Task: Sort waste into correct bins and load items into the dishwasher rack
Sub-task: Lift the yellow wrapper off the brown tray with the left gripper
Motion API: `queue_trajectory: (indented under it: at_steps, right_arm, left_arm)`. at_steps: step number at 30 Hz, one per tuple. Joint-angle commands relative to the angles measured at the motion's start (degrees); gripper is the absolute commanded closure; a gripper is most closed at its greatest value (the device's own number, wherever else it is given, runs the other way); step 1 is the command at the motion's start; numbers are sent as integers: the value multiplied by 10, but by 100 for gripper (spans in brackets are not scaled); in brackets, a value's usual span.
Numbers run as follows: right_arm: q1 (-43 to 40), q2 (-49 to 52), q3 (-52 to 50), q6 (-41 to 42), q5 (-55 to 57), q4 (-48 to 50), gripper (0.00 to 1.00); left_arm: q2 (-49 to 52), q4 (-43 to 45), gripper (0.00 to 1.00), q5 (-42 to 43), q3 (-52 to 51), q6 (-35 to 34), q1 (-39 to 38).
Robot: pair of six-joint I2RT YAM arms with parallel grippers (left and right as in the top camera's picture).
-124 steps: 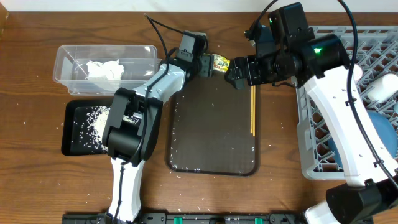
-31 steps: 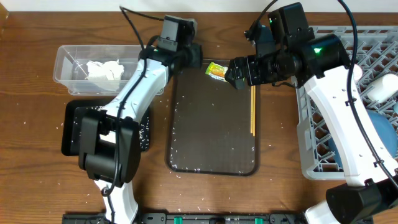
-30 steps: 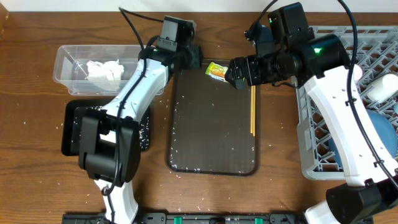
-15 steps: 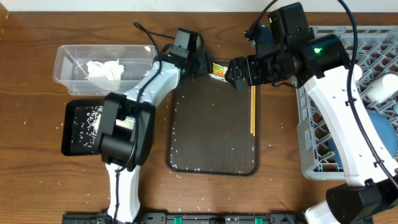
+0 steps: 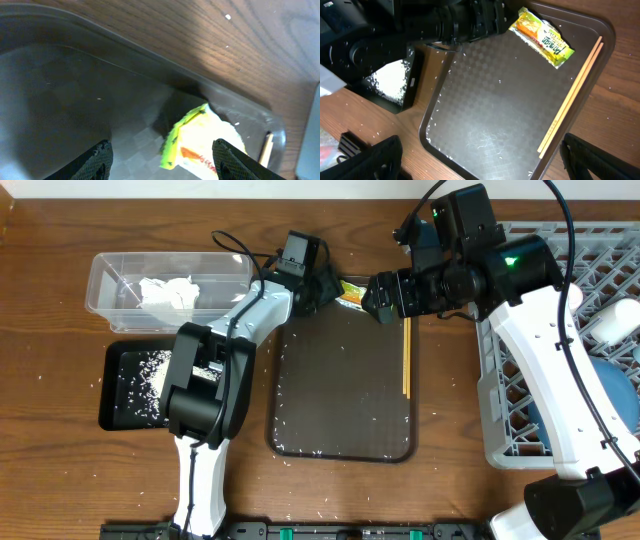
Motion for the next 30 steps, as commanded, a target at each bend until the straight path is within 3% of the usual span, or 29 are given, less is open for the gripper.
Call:
queue_trajectory:
  at_steps: [1, 22, 30]
  right_arm:
    - [9, -2, 0, -7, 0, 1, 1]
    - [9, -2, 0, -7, 0, 1, 1]
    - [9, -2, 0, -7, 0, 1, 1]
  left_arm:
    - [2, 9, 33, -1, 1, -33, -12]
    - [32, 61, 33, -23, 1, -99, -27]
    - [43, 61, 33, -31, 1, -188, -27]
